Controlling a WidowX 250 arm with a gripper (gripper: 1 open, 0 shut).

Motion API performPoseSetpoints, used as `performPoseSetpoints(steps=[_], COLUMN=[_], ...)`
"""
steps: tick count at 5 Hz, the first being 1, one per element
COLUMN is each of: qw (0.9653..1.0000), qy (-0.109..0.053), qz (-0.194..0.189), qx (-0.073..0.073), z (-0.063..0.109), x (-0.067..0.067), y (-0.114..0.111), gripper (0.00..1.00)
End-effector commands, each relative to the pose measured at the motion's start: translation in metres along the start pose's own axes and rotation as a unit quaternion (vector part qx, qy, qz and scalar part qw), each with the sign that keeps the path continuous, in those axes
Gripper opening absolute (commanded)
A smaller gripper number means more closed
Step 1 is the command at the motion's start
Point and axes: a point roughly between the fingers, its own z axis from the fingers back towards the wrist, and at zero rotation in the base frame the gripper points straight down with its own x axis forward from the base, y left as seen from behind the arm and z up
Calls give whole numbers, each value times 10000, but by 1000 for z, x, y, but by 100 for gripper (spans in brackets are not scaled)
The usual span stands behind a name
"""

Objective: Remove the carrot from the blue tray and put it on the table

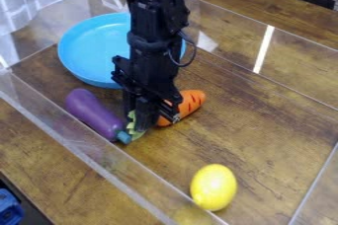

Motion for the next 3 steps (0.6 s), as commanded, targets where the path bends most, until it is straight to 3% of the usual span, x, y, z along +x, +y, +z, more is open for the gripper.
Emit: performPoseSetpoints(steps=[1, 2, 3], qw=[9996, 9995, 9994], qy=[-267, -296, -316], qz=[-97, -132, -166], qx=[28, 0, -31], z=[13, 15, 17], x=[7, 6, 5], y=[-7, -14, -15], gripper=[100, 100, 0])
